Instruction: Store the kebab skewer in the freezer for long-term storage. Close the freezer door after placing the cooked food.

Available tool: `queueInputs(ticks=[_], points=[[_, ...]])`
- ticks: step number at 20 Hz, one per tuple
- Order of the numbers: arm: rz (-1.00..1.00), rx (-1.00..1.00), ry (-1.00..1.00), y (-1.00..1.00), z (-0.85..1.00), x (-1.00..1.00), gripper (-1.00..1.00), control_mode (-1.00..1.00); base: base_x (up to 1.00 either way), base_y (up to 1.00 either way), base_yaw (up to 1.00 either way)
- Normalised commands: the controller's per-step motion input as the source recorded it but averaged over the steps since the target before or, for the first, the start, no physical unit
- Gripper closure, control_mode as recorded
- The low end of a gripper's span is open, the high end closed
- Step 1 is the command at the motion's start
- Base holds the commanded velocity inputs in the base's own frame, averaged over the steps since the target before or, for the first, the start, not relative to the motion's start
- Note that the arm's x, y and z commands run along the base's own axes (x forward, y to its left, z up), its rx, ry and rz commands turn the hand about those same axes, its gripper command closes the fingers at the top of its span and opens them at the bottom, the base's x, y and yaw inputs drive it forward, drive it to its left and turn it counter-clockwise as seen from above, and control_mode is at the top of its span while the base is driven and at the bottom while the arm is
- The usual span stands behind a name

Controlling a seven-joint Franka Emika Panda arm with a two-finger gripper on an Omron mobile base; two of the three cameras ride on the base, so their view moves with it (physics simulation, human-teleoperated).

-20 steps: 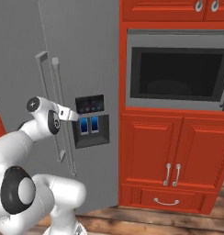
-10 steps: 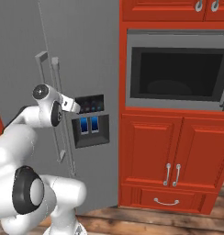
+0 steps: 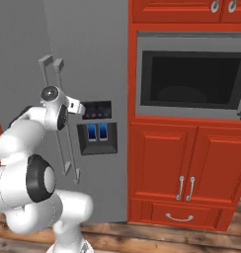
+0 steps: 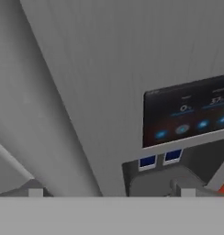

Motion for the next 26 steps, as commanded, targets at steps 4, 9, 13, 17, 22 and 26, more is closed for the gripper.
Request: queueInputs(ticks=[4,9,13,17,22,26], points=[[0.01,0.00,0.00,0.00,0.02,0.39,-1.00,-1.00,0.00,0.00,0.00],[0.00,-0.03,0.00,0.00,0.10,0.42,-1.00,-1.00,0.00,0.00,0.00],[0.00,-0.06,0.00,0.00,0.12,0.40,-1.00,-1.00,0.00,0.00,0.00],[0.00,-0.06,0.00,0.00,0.03,0.52,-1.00,-1.00,0.00,0.00,0.00],[0.00,-0.04,0.00,0.00,0.00,0.57,-1.00,-1.00,0.00,0.00,0.00],[0.00,-0.01,0.00,0.00,0.01,0.48,-1.00,-1.00,0.00,0.00,0.00]])
